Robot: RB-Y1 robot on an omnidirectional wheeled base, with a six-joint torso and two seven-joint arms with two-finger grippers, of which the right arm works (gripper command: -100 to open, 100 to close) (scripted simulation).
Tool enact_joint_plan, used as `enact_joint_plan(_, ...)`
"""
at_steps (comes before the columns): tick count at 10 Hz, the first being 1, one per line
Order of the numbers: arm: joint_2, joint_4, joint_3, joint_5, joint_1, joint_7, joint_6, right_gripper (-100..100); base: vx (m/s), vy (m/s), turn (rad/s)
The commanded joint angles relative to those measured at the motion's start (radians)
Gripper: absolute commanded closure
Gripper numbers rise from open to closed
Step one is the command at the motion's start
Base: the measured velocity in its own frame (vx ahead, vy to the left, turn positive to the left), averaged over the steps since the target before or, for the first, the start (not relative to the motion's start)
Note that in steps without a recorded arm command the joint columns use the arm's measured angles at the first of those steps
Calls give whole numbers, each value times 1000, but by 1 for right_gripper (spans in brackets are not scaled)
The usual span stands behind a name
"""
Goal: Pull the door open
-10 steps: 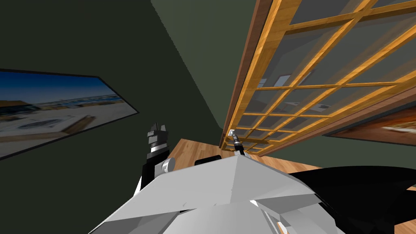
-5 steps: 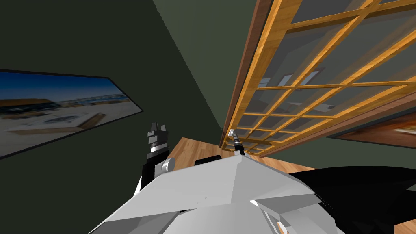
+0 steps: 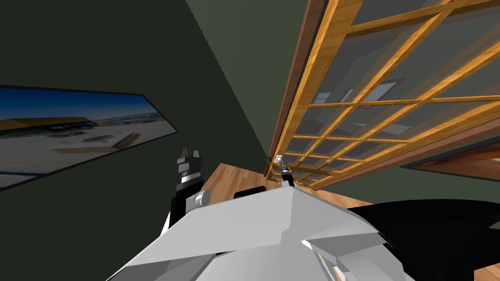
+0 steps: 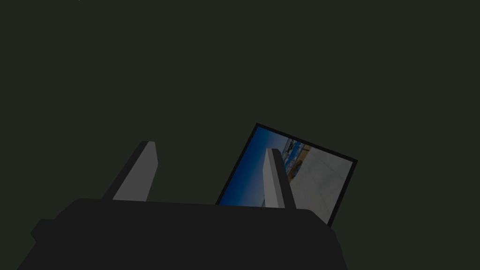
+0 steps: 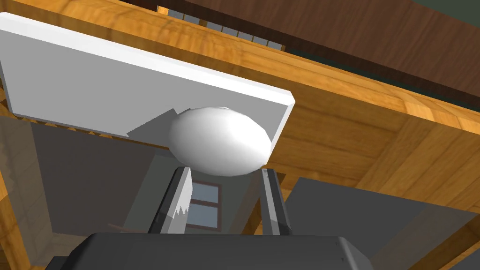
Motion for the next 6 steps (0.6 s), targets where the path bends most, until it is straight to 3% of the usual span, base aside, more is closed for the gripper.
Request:
enact_joint_plan(1,10,-9,13,-7,-2,-28,0,100,-33,-10,38)
enact_joint_plan(3,6,-10,33,-53,-2,-94,2,100,-54,-14,84)
enact_joint_plan(6,4,-10,43,-76,-3,-152,4,100,-45,-17,63)
